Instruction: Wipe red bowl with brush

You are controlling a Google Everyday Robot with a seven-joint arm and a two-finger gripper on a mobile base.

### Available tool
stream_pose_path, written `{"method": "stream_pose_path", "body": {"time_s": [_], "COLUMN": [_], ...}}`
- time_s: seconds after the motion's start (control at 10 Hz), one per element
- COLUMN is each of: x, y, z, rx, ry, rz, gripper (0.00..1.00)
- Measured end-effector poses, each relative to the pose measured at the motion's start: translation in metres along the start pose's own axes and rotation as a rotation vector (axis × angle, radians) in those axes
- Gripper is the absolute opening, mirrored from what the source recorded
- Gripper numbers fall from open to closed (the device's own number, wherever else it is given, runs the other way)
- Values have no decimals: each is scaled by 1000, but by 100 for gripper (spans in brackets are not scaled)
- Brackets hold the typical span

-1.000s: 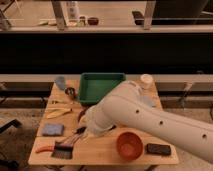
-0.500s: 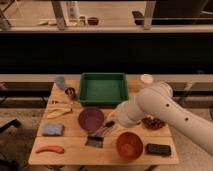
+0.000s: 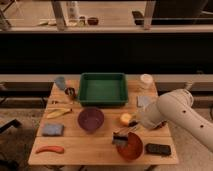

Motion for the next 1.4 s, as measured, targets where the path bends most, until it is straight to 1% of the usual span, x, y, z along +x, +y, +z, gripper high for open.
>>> {"method": "stream_pose_path", "body": {"time_s": [0.1,0.2,0.3,0.4,0.6,0.8,1.1,1.4], "x": [7,7,3,-1,1,4,24,38], "y": [6,10,11,10,11,11,16,25], "z": [4,9,13,18,23,26,23,15], "rx": [15,27,36,46,65,77,95,105], "ry": [65,135,172,186,210,228,250,252], "rz": [-12,-26,-38,-46,-47,-42,-7,23], "gripper": [0,0,0,0,0,0,0,0]}}
